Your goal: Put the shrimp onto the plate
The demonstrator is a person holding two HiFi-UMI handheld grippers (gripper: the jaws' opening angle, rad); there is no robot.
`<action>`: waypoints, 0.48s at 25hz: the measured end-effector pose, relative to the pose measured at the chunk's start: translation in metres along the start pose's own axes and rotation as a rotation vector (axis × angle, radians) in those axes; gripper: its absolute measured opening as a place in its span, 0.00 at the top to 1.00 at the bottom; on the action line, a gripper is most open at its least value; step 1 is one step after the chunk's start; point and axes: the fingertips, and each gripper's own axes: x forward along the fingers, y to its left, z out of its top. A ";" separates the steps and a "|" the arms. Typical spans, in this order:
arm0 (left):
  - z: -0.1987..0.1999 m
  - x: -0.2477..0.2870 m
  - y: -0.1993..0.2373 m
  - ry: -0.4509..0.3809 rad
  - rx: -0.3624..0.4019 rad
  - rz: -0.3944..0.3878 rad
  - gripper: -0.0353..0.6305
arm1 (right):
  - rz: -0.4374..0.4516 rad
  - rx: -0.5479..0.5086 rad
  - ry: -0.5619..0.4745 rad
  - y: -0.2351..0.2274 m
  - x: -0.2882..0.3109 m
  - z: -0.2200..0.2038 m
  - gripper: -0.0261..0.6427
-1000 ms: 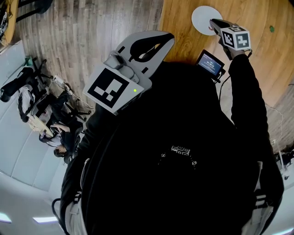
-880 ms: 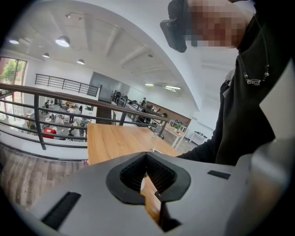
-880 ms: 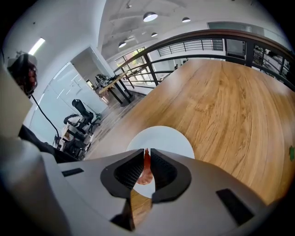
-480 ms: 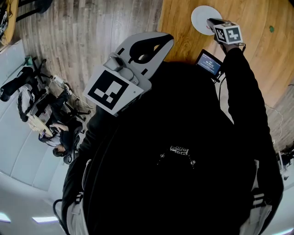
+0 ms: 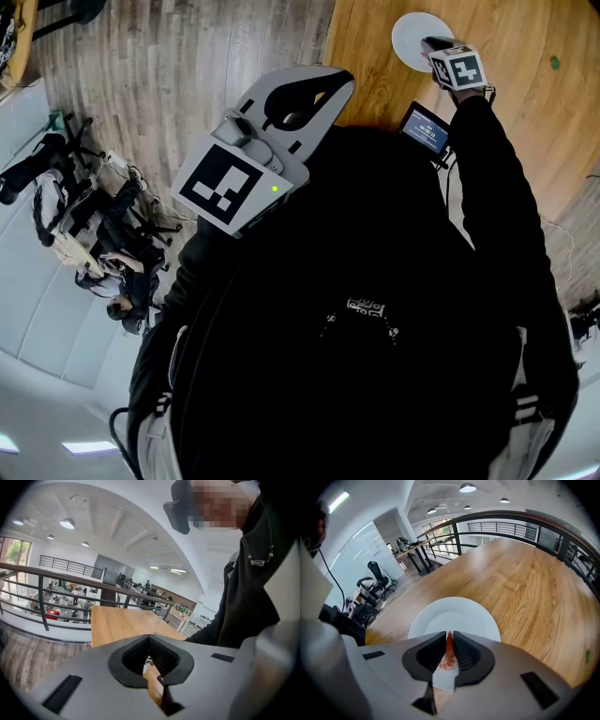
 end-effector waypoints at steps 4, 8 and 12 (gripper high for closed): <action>-0.002 -0.001 -0.007 -0.001 0.001 -0.003 0.94 | -0.014 -0.038 -0.001 0.001 -0.002 -0.006 0.88; 0.002 -0.003 -0.001 -0.012 -0.004 0.005 0.94 | 0.005 -0.065 -0.007 0.006 0.002 -0.002 0.88; -0.011 -0.002 0.005 -0.006 -0.007 0.010 0.94 | 0.027 -0.060 -0.013 0.010 0.016 -0.007 0.85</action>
